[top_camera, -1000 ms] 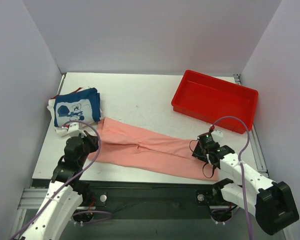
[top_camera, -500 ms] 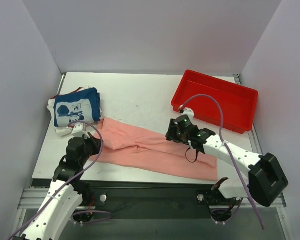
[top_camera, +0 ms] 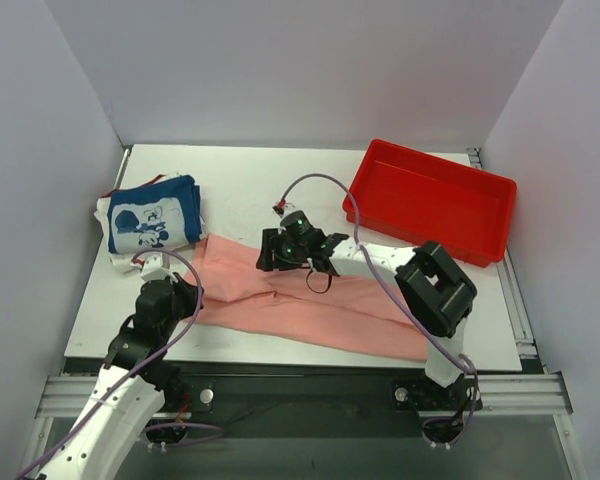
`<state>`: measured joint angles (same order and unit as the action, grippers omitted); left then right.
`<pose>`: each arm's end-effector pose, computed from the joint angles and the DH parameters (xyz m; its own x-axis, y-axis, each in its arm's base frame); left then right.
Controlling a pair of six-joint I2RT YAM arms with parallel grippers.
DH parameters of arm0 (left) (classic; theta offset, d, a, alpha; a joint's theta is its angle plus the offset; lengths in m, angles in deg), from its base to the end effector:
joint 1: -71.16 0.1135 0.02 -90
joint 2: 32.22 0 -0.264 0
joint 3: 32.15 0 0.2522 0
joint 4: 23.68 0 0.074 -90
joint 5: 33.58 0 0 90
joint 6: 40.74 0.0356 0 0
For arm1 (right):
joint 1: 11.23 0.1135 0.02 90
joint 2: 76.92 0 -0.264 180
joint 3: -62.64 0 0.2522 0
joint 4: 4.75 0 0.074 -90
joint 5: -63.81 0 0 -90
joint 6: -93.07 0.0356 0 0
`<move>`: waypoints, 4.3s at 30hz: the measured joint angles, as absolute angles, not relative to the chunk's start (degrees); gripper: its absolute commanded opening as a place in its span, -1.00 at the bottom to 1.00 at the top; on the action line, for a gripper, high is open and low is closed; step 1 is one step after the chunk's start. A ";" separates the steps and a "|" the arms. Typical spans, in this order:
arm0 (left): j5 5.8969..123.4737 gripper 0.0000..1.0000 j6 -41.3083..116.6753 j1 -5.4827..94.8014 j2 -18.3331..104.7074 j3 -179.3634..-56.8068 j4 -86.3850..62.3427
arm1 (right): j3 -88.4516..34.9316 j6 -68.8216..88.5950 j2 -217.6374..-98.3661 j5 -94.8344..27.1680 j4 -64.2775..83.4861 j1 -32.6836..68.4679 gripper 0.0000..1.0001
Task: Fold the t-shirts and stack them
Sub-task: Fold the other side of the tshirt into a rectangle
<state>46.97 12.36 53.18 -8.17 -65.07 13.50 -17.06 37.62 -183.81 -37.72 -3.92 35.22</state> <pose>0.1199 -0.0328 0.2082 -0.4610 -0.4731 -0.7508 -0.1373 0.8739 -0.4663 0.2823 0.3072 0.1997 -0.7383 0.0299 -0.6738 -0.5015 0.6438 0.5780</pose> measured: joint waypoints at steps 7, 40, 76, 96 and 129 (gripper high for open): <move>44.76 -1.00 10.35 52.90 -8.14 -65.01 15.71 | -25.17 37.05 -192.88 -43.05 -7.83 36.88 -0.04; 44.54 -1.00 8.75 51.45 -7.12 -65.01 16.93 | -28.69 36.22 -198.65 -46.25 -8.20 39.59 -0.56; 36.48 0.47 4.49 41.18 -10.02 -67.59 23.78 | -8.49 35.98 -186.19 -46.99 -17.80 43.68 -0.53; 35.28 0.64 10.67 41.20 5.91 -70.52 10.20 | 1.13 32.66 -171.11 -44.06 -13.84 45.41 -0.21; 41.11 0.62 3.18 25.31 25.36 -63.78 -16.22 | 16.97 38.91 -154.61 -32.54 -8.75 25.85 -0.15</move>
